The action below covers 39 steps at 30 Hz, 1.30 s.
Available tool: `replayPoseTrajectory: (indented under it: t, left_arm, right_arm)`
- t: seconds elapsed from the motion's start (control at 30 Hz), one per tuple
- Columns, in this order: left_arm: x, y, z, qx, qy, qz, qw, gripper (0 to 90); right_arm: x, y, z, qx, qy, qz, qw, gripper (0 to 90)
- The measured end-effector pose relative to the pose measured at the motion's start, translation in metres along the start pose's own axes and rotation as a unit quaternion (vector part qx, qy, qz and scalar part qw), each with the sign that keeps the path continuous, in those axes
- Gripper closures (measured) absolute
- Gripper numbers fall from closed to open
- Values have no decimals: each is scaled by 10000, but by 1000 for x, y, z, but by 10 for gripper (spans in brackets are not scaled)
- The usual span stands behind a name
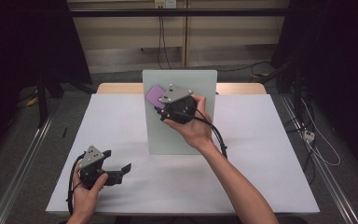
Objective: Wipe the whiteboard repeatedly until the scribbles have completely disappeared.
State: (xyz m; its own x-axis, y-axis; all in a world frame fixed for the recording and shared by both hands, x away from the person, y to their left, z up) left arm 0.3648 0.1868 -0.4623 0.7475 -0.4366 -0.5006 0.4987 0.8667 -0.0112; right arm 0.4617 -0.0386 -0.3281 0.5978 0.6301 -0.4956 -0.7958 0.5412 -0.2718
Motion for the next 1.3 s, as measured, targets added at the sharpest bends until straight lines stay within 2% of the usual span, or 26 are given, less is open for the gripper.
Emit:
replayPoseTrajectory:
  t: [0.27,0.4,0.57,0.73,0.93,1.03,1.07,1.13,1.3]
  left_arm:
    - [0,-1,0,-17,3,-19,10000,53]
    - [0,-1,0,34,34,-8,10000,53]
    - [1,-2,-1,50,46,-24,10000,53]
    - [1,-1,-1,26,25,1,10000,53]
    - [0,-1,0,33,33,-11,10000,53]
    - [0,0,0,16,12,-21,10000,53]
    - [0,-1,0,-16,9,-26,10000,53]
    - [-1,-1,0,-8,6,-18,10000,53]
    - [-1,1,0,-4,-14,13,10000,53]
  right_arm:
    - [-11,-17,14,3,-96,-188,9998,418]
    - [-7,-14,16,-11,-98,-174,9998,417]
    - [8,3,10,-142,21,2,9999,418]
    - [22,21,-1,-145,73,295,9994,418]
    - [47,54,-24,-288,413,781,9957,418]
    - [55,68,-33,-406,608,871,9935,418]
    - [55,68,-33,-398,580,854,9939,418]
    - [52,64,-32,-230,435,898,9947,418]
    - [32,42,-27,-74,148,614,9980,418]
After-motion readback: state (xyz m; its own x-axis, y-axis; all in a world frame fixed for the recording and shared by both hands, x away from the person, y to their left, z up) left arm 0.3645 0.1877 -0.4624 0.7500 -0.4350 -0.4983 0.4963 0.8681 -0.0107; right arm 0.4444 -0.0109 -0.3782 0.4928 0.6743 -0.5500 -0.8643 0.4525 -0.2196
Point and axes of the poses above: each handheld gripper's, and its own axes: x roughly forward along the jaws, z roughly out of its top, y roughly to its left, the point moved 6 cm from there along x, roughly forward along the jaws, and after that the axes turned 11 degrees about z, right-handed, at the moved point
